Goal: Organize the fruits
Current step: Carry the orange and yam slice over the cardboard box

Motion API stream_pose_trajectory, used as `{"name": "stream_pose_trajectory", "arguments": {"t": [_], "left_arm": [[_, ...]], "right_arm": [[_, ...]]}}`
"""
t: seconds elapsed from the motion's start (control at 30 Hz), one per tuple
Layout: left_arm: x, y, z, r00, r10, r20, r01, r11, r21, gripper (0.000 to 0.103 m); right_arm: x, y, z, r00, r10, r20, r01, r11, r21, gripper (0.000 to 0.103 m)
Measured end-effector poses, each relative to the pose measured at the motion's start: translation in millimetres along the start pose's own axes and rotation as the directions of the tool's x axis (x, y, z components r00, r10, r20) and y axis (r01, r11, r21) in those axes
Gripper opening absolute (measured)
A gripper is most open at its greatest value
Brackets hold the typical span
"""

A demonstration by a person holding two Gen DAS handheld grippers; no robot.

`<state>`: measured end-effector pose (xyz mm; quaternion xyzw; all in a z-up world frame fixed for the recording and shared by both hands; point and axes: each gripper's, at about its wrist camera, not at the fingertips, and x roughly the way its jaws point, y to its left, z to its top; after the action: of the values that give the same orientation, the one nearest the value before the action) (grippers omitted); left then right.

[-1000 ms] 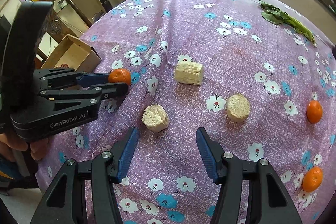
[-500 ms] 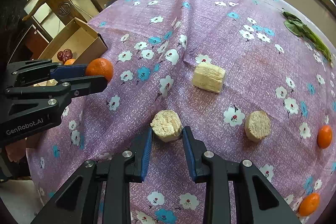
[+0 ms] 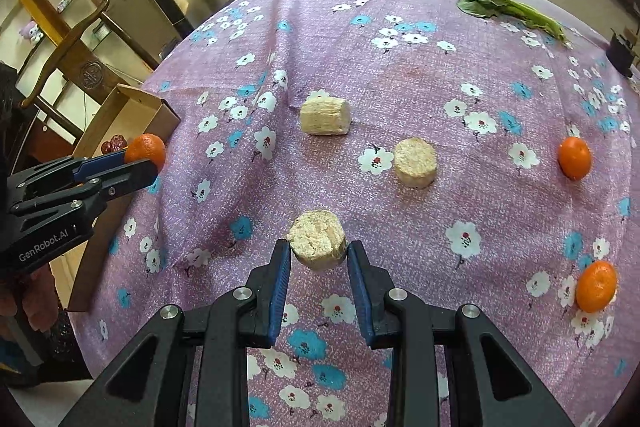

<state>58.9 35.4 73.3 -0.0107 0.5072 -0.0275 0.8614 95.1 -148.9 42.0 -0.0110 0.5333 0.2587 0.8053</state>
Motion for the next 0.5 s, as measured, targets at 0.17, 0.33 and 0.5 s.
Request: {"name": "stream_pose_trajectory", "arguments": {"t": [0.17, 0.33, 0.5], "left_arm": [[-9.9, -3.3, -6.5, 1.0, 0.004, 0.014, -0.004, 1.0, 0.004, 0.03], [-21.3, -5.6, -11.9, 0.999, 0.015, 0.033, -0.015, 1.0, 0.012, 0.03], [-32.5, -5.9, -15.3, 0.998, 0.026, 0.064, -0.027, 1.0, 0.014, 0.03]], "right_arm": [[-18.5, 4.6, -5.2, 0.999, -0.025, 0.025, 0.025, 1.0, 0.0, 0.032], [-35.0, 11.7, -8.9, 0.998, -0.038, 0.053, 0.038, 0.999, -0.003, 0.032], [-48.8, 23.1, -13.7, 0.996, -0.042, 0.077, 0.044, 0.999, -0.02, 0.032]]}}
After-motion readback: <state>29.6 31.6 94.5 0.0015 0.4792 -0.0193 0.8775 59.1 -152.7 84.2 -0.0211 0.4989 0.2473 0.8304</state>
